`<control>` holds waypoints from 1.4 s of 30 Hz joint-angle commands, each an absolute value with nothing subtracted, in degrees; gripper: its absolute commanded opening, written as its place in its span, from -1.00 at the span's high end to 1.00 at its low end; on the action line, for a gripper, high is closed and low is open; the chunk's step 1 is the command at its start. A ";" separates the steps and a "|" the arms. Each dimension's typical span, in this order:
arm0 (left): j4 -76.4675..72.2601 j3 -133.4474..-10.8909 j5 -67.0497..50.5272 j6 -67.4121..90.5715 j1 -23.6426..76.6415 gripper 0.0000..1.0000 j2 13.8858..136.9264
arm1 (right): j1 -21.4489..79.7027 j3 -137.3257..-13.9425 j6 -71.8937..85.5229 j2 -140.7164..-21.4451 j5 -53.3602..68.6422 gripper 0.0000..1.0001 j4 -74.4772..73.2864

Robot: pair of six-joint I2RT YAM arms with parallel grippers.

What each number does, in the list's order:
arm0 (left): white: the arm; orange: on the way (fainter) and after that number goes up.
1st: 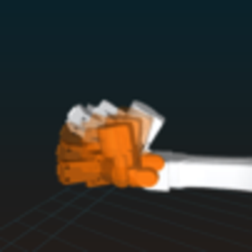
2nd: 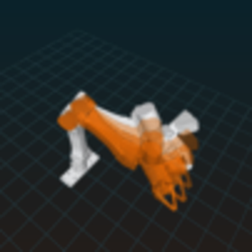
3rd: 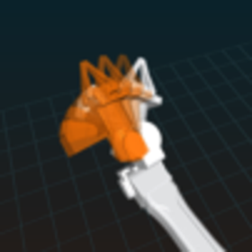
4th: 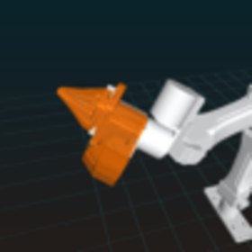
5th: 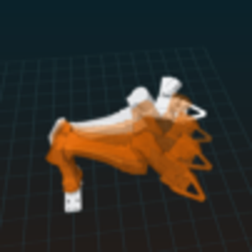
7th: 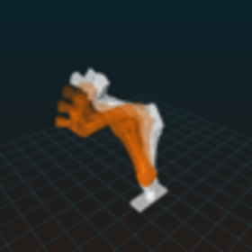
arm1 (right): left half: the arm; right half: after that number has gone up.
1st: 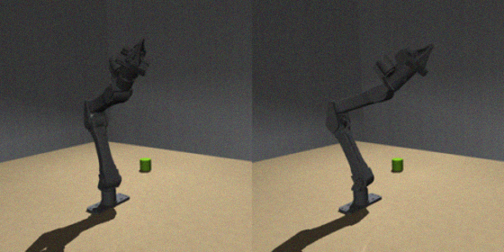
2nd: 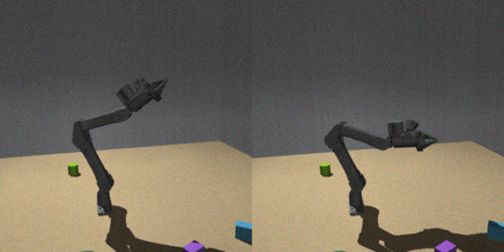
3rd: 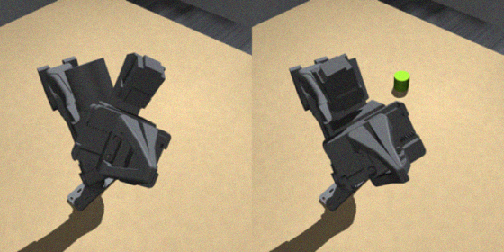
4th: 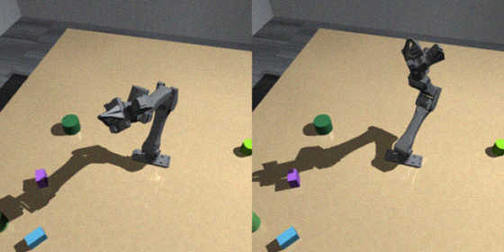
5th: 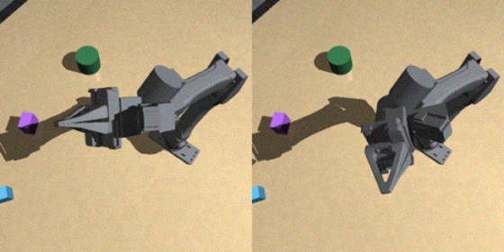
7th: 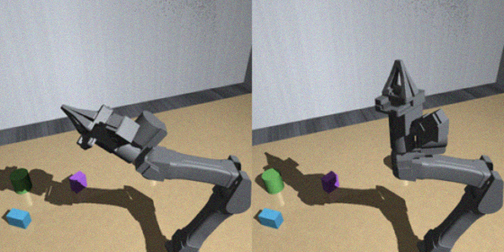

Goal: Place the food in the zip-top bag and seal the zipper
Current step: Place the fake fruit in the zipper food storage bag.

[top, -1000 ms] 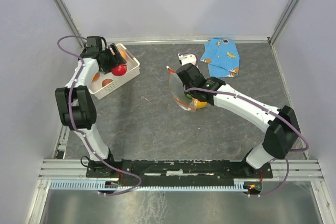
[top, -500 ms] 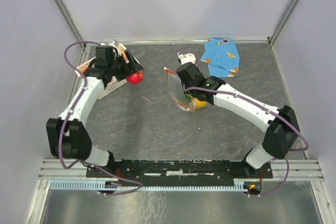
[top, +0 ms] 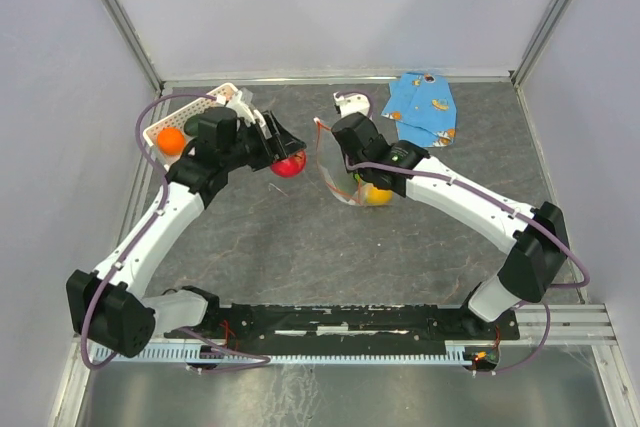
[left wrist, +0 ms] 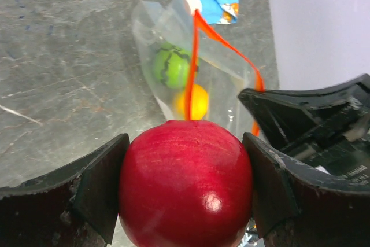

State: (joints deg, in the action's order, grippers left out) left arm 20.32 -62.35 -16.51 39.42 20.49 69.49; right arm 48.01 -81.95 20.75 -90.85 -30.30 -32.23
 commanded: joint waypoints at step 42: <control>11.86 -58.44 6.45 44.82 35.69 -0.18 75.81 | 49.02 -85.20 27.25 -90.13 -21.50 0.97 -31.34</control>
